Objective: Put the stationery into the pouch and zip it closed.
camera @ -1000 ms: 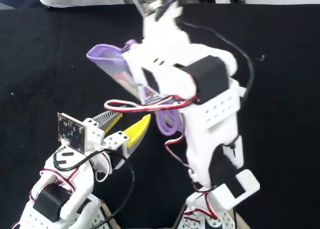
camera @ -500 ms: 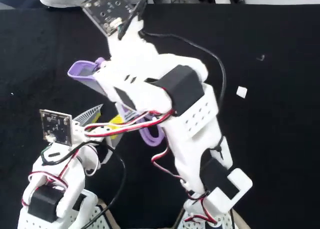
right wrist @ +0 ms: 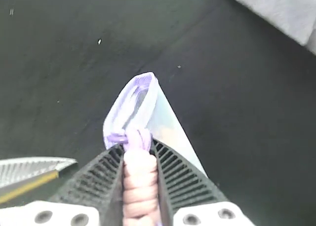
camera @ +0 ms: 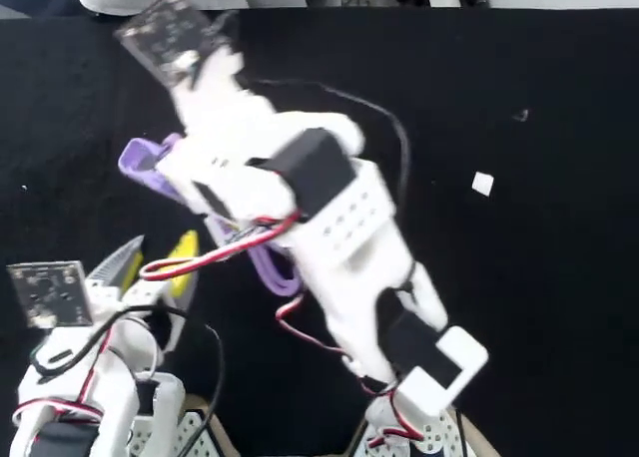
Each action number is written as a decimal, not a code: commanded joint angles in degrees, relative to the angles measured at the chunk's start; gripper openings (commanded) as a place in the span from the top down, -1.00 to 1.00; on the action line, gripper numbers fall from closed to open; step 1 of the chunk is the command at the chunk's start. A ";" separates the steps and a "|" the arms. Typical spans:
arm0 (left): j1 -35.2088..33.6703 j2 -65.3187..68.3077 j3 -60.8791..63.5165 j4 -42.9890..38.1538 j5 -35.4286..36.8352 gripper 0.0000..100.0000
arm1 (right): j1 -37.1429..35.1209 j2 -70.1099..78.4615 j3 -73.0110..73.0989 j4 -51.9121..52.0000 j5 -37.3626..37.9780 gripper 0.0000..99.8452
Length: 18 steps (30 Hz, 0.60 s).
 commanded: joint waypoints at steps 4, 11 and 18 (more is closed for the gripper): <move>-2.15 -0.26 -1.45 -1.14 -0.18 0.56 | -1.05 0.13 -1.45 -0.97 0.70 0.98; 11.91 -0.18 1.54 -10.29 0.26 0.56 | 1.85 0.13 -4.70 5.63 2.64 0.98; 15.34 -0.26 14.20 -23.56 0.26 0.57 | 1.93 -2.51 -2.59 5.89 5.63 0.98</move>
